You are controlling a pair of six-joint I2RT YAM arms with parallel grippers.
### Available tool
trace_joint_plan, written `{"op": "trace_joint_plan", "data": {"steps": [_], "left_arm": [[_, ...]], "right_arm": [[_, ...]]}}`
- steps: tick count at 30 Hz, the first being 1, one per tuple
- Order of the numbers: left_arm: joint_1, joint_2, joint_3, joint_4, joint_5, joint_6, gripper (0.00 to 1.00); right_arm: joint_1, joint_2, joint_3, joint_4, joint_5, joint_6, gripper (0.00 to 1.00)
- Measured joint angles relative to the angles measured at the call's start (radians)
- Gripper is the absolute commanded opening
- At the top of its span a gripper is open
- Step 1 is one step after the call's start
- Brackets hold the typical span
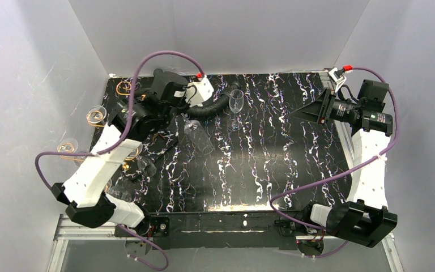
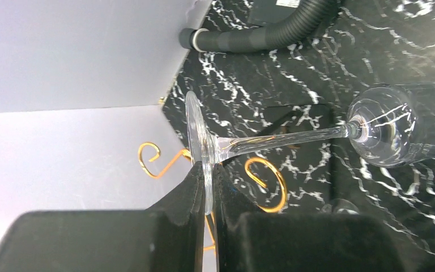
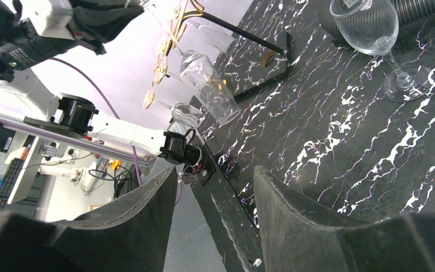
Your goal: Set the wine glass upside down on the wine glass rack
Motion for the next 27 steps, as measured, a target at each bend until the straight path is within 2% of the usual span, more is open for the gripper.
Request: {"op": "trace_joint_plan", "data": {"steps": [7,18,27], "left_arm": [[0.035,0.044,-0.064,0.126,-0.055,0.101,0.0],[0.137,0.041,-0.145,0.174,-0.076,0.091,0.0],[0.176,0.013,-0.212,0.182,-0.09,0.087,0.0]], "right_arm": [[0.0,0.007,0.0,0.001,0.0,0.003,0.59],[0.0,0.007,0.0,0.009,-0.001,0.015,0.59],[0.0,0.011,0.0,0.032,-0.002,0.036,0.59]]}}
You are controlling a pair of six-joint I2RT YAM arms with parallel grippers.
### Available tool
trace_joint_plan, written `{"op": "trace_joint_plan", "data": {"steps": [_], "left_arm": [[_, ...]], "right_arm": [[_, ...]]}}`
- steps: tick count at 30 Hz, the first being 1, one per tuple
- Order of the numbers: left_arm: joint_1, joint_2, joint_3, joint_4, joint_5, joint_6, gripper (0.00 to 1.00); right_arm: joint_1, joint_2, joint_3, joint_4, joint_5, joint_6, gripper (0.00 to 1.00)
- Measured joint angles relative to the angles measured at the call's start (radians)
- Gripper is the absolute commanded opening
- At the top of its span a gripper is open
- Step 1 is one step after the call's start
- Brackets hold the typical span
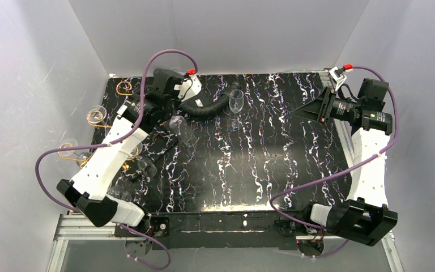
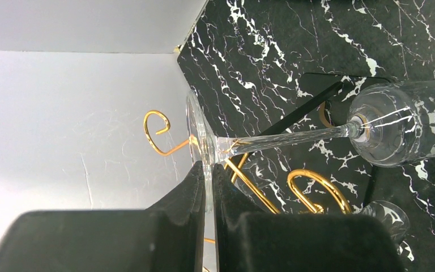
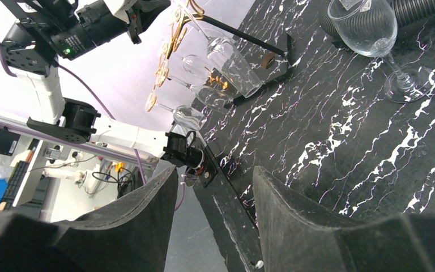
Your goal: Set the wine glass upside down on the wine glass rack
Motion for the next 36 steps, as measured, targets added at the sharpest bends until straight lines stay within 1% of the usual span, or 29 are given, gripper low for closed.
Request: {"op": "trace_joint_plan", "data": {"steps": [18,36], "left_arm": [[0.021,-0.077,-0.096,0.029,-0.032,0.035,0.0],[0.029,-0.163,-0.129,-0.008,-0.025,0.023,0.0]], "right_arm": [[0.0,0.0,0.0,0.009,-0.003,0.022,0.59],[0.0,0.0,-0.001,0.026,-0.003,0.026,0.59]]}}
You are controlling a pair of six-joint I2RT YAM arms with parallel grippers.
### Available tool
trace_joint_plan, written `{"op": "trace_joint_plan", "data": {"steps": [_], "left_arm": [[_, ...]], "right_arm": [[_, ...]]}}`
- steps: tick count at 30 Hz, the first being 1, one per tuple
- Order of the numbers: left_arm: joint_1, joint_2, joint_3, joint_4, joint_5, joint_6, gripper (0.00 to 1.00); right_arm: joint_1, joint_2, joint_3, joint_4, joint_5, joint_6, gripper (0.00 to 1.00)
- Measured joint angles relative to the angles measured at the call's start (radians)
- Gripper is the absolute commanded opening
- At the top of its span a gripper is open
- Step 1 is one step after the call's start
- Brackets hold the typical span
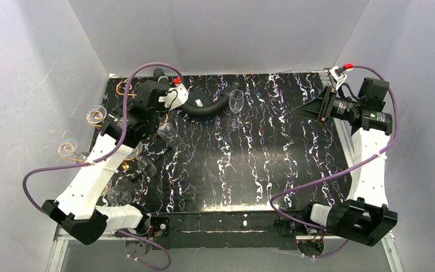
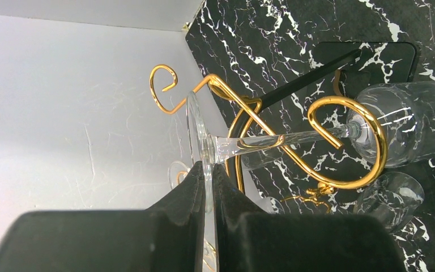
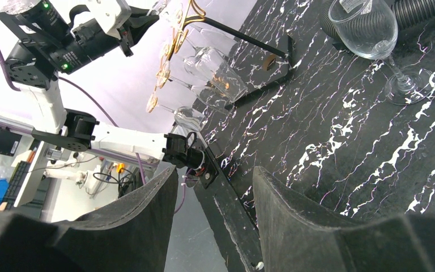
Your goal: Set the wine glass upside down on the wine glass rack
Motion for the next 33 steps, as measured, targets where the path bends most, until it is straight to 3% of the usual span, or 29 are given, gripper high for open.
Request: {"op": "trace_joint_plan", "data": {"steps": [23,33], "left_arm": [[-0.04,-0.069,-0.014,-0.078,0.109,-0.071,0.0],[-0.078,0.024,-0.012,-0.024,0.116,-0.047,0.0]], "right_arm": [[0.0,0.0,-0.003,0.002,0.0,0.004,0.59],[0.0,0.0,-0.007,0.003,-0.007,0.007,0.59]]}}
